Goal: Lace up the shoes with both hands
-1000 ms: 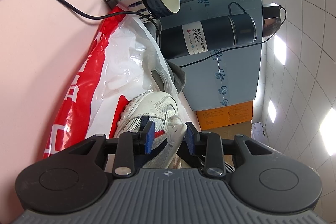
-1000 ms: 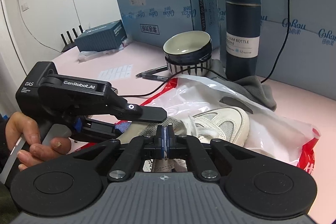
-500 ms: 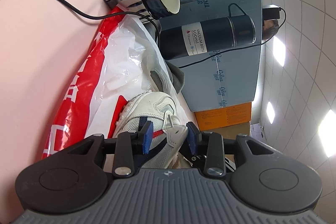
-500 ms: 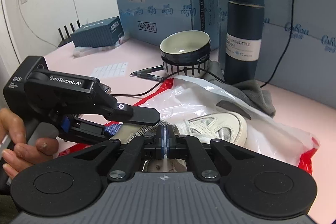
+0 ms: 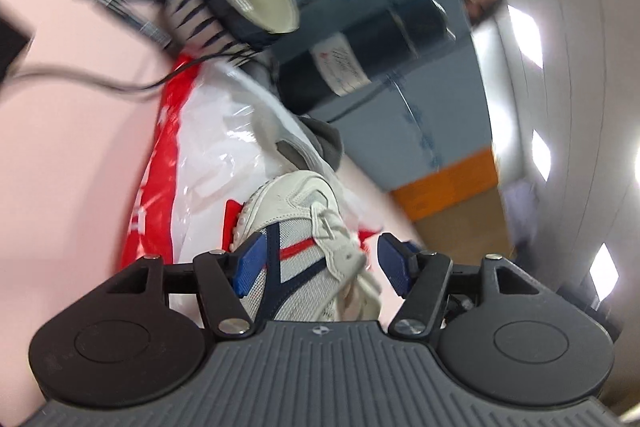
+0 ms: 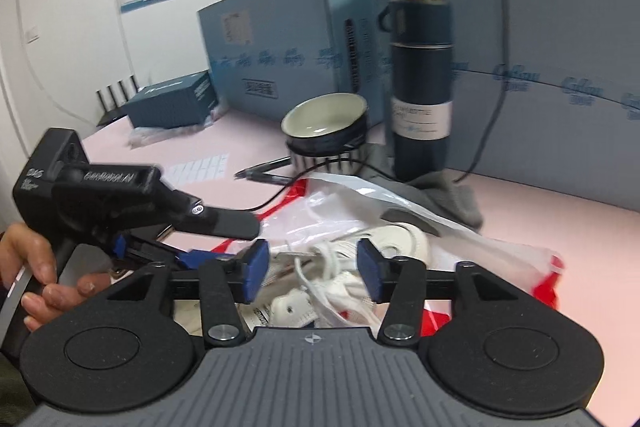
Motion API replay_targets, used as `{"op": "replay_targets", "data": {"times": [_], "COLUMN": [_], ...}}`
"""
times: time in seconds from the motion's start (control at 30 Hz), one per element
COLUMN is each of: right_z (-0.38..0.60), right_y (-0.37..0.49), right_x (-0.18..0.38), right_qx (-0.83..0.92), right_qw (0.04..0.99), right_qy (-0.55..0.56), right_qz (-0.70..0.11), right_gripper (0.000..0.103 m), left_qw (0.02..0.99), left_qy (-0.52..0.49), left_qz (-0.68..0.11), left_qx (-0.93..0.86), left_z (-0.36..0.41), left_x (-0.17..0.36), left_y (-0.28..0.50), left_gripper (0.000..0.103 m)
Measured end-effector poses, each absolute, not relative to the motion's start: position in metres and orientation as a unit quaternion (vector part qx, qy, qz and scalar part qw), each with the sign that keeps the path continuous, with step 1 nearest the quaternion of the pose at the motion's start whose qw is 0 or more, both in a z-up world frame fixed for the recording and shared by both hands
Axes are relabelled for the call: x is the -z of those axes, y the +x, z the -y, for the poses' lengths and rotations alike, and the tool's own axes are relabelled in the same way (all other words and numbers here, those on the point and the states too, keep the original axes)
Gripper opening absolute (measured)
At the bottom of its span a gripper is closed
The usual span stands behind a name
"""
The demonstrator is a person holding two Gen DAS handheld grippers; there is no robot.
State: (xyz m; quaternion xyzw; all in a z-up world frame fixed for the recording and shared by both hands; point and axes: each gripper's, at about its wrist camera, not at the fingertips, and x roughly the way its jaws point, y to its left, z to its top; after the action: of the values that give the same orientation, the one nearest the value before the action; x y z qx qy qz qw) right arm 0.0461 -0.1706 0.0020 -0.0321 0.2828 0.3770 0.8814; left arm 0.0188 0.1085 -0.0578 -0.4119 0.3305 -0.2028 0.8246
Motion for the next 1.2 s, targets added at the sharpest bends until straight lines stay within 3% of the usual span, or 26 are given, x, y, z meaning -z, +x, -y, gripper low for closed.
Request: {"op": "replay_targets", "data": {"times": [0.17, 0.33, 0.47, 0.5, 0.57, 0.67, 1.07, 1.2], "right_z": [0.188, 0.193, 0.183, 0.181, 0.175, 0.167, 0.177, 0.181], "right_y": [0.034, 0.023, 0.028, 0.029, 0.034, 0.038, 0.039, 0.037], "right_x": [-0.004, 0.007, 0.028, 0.032, 0.036, 0.033, 0.04, 0.037], "right_qx": [-0.348, -0.338, -0.335, -0.337, -0.332, -0.308, -0.313, -0.313], "right_qw": [0.886, 0.867, 0.85, 0.847, 0.851, 0.867, 0.859, 0.865], "right_qy": [0.01, 0.043, 0.054, 0.056, 0.052, 0.017, 0.058, 0.056], "right_qz": [-0.305, -0.364, -0.403, -0.408, -0.403, -0.392, -0.4, -0.388], "right_gripper": [0.059, 0.059, 0.053, 0.047, 0.04, 0.036, 0.041, 0.042], "left_qw": [0.855, 0.87, 0.856, 0.852, 0.849, 0.851, 0.894, 0.896], "left_qy": [-0.321, -0.277, -0.318, -0.325, -0.328, -0.31, -0.325, -0.329], "left_qz": [-0.335, -0.335, -0.341, -0.344, -0.347, -0.351, -0.258, -0.254], "left_qx": [0.232, 0.233, 0.224, 0.224, 0.227, 0.237, 0.169, 0.157], "left_z": [-0.094, -0.086, -0.091, -0.091, -0.089, -0.082, -0.077, -0.068], "left_x": [0.047, 0.046, 0.052, 0.053, 0.052, 0.05, 0.046, 0.05], "left_y": [0.012, 0.006, 0.008, 0.01, 0.012, 0.012, 0.016, 0.022], "left_gripper": [0.058, 0.055, 0.052, 0.052, 0.052, 0.052, 0.052, 0.044]}}
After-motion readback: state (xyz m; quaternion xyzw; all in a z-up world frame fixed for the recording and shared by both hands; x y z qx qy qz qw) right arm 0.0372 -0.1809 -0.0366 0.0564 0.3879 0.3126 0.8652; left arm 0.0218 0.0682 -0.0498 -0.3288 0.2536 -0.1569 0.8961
